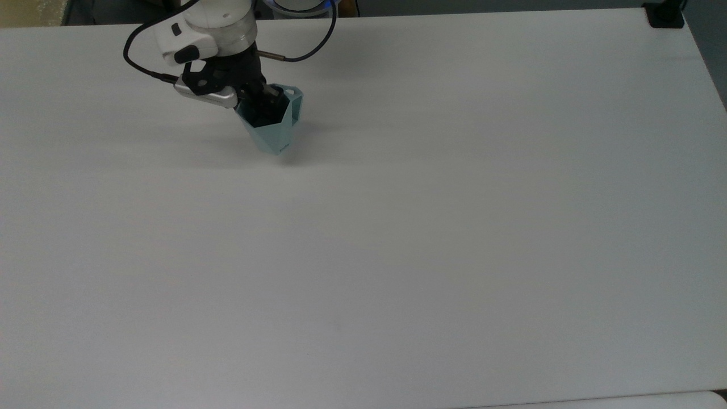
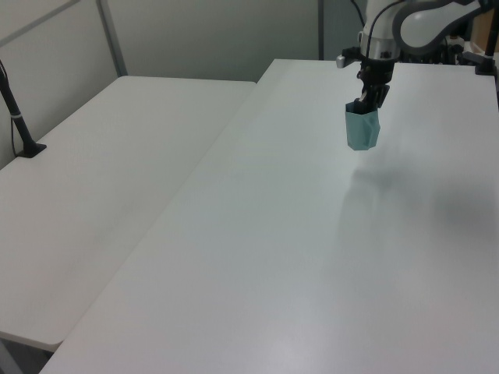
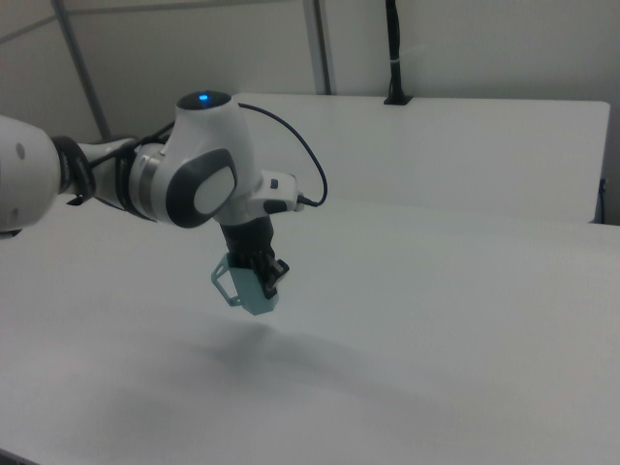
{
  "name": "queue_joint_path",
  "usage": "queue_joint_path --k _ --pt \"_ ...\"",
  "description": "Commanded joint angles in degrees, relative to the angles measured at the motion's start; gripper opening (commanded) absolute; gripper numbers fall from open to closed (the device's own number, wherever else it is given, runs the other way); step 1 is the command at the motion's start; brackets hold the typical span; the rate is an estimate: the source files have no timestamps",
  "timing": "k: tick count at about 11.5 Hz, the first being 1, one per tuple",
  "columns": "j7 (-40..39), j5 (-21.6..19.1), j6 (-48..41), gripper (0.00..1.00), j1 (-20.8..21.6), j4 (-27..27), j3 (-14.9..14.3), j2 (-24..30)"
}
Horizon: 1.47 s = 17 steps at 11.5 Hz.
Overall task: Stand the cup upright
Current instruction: 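Lift the cup and rotate it so its opening faces up, then lower the upright cup onto the table and open the gripper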
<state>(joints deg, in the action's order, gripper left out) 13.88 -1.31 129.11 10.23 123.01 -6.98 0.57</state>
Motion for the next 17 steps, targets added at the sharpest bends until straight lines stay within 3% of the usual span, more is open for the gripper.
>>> queue_joint_path --k 1,9,12,13,15,17 --pt "-1.6 -1.6 6.8 0.0 -0.3 3.6 -0.6 -0.5" --pt "-1.5 -1.6 10.5 0.0 0.2 5.2 -0.5 -3.4" --pt "-1.6 -1.6 9.4 0.08 0.2 5.1 -0.5 -3.5" --pt "-1.2 -1.6 9.3 0.18 0.2 5.1 -0.5 -3.5" --pt "-1.0 -1.6 7.6 0.86 0.3 4.9 -0.5 -3.4" --pt "-1.0 -1.6 7.2 0.91 0.3 4.7 -0.5 -3.4"
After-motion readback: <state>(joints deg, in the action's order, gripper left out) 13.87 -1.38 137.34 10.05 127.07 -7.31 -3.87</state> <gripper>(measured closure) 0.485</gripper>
